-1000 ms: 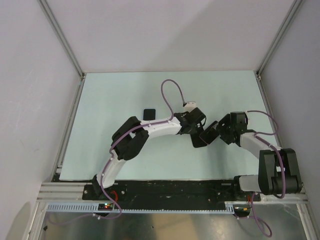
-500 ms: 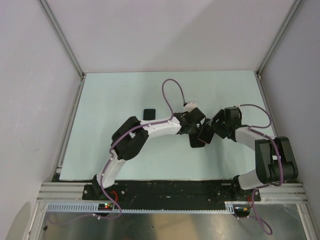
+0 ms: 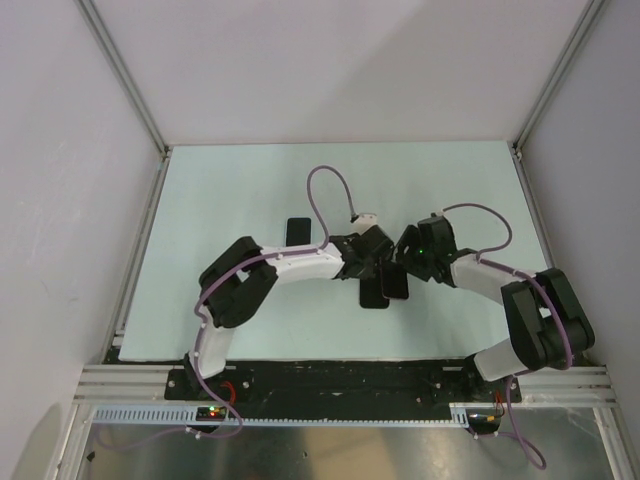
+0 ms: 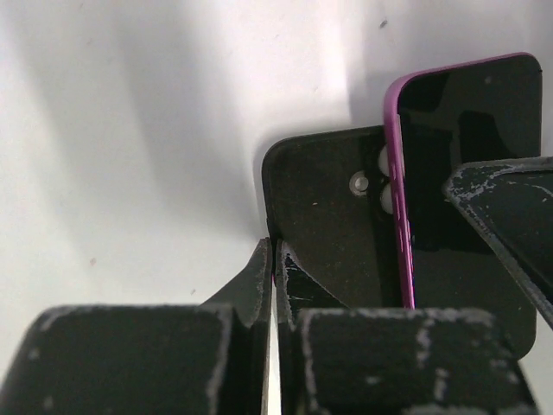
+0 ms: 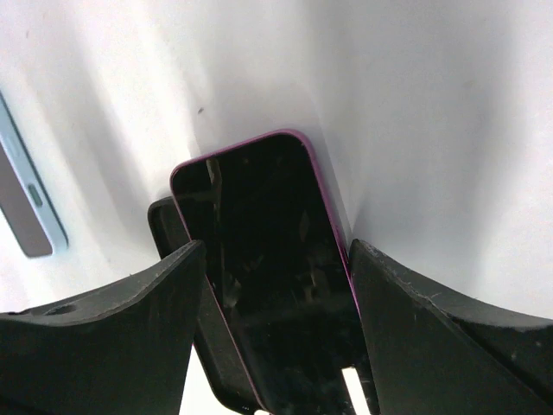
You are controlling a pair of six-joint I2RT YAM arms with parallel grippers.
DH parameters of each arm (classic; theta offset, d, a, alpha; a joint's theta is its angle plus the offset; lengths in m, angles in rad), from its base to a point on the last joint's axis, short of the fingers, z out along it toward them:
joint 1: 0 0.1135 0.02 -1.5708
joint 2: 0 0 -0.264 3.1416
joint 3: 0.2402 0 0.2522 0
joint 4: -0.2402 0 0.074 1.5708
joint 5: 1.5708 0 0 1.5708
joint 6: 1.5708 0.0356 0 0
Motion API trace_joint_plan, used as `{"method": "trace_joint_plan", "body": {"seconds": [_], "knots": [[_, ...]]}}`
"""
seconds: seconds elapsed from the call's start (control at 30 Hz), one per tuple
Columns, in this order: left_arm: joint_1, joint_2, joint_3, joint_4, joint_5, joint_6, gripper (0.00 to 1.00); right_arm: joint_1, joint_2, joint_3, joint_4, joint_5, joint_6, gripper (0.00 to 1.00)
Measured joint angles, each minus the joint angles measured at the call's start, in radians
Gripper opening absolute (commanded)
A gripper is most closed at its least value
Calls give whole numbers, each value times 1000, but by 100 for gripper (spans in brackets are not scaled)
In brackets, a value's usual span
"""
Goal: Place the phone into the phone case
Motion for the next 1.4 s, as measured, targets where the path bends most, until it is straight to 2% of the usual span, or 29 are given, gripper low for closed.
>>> {"method": "trace_joint_plan", "body": {"seconds": [0.2, 0.3, 0.47, 0.6, 1.0, 1.4], "knots": [[0, -105, -150, 26, 11, -3, 2, 106, 1, 0, 3, -6, 15, 76], [0, -147, -210, 46, 19, -11, 13, 144, -1, 0, 4, 1, 22, 76], [0, -186, -263, 50, 26, -27, 38, 195, -6, -7, 5, 10, 36, 76], [0, -217, -288, 39, 35, -30, 47, 207, -13, -15, 8, 10, 47, 76], [-1, -343, -302, 30, 80, -55, 52, 179, -42, -45, 12, -51, 53, 76], [4, -252, -272, 101, 252, -79, 51, 100, -54, -90, 69, -171, 71, 76]]}}
